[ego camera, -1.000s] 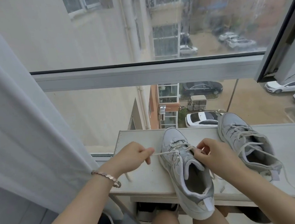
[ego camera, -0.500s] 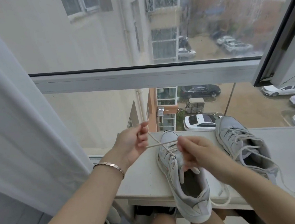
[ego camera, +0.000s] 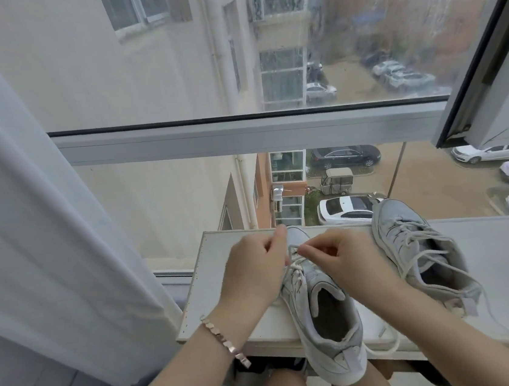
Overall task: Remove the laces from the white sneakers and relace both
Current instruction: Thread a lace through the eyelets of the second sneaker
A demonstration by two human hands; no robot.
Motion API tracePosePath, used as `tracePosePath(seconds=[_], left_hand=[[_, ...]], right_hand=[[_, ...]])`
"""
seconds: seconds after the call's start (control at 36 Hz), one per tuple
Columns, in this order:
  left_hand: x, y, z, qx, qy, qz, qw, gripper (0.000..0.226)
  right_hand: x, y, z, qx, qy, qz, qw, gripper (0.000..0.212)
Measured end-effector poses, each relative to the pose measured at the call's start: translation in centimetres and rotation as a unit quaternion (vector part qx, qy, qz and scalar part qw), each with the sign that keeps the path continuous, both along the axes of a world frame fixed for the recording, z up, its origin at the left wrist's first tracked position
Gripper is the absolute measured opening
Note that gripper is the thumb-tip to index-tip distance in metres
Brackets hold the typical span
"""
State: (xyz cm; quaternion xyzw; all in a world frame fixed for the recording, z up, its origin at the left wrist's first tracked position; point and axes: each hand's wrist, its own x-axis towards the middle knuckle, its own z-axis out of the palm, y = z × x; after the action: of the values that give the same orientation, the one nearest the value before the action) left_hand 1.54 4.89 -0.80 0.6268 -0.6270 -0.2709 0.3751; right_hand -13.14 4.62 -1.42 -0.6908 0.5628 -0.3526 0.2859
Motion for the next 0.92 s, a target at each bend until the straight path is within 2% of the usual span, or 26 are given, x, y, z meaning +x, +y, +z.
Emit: tracePosePath(seconds=[0.06,0.14,0.25,0.31,0.36,0.44,0.61,0.78,0.92], left_hand=[[-0.4,0.3,0.5,0.118,0.089,-0.023,0.989,0.048],[-0.5,0.4,0.3,0.231,0.254,-0.005,0.939,0.03],[0.1,0.7,-0.3,0.295,0.421,0.007,0.858,0.013],[0.3,0.6,-0.8,0.281,0.447,0.034,0.848,0.011],[0.5,0.3,-1.5,0.232,0.436,0.086,0.865,0.007],[0.9,-0.2,-2.9,0.177,0.386,0.124,0.897,0.014],[0.5,-0.3,-4.5,0.175,0.32,0.072,0.928,0.019],[0.1,-0.3,-4.9,0.192,0.306,0.043,0.931,0.015],[0.1,-0.7,-4.9,0.183,0.265,0.013,0.947,0.02]], right_hand=[[0.7,0.0,-0.3,-0.041,0.018,-0.008,0.999,0.008],[1.2,0.2,-0.6,-0.068,0.03,0.001,0.997,0.007],[1.2,0.3,-0.8,-0.082,0.042,0.007,0.996,0.007],[0.8,0.2,-1.0,-0.061,0.052,0.001,0.997,0.011],[0.4,0.0,-1.4,-0.024,0.082,0.001,0.996,0.017],[0.3,0.2,-1.9,0.014,0.15,0.014,0.989,0.023],[0.3,0.6,-2.3,0.012,0.194,0.02,0.981,0.021],[0.3,0.0,-2.2,0.049,0.205,0.014,0.977,0.021],[0.4,-0.2,-2.2,0.063,0.201,0.018,0.977,0.021]])
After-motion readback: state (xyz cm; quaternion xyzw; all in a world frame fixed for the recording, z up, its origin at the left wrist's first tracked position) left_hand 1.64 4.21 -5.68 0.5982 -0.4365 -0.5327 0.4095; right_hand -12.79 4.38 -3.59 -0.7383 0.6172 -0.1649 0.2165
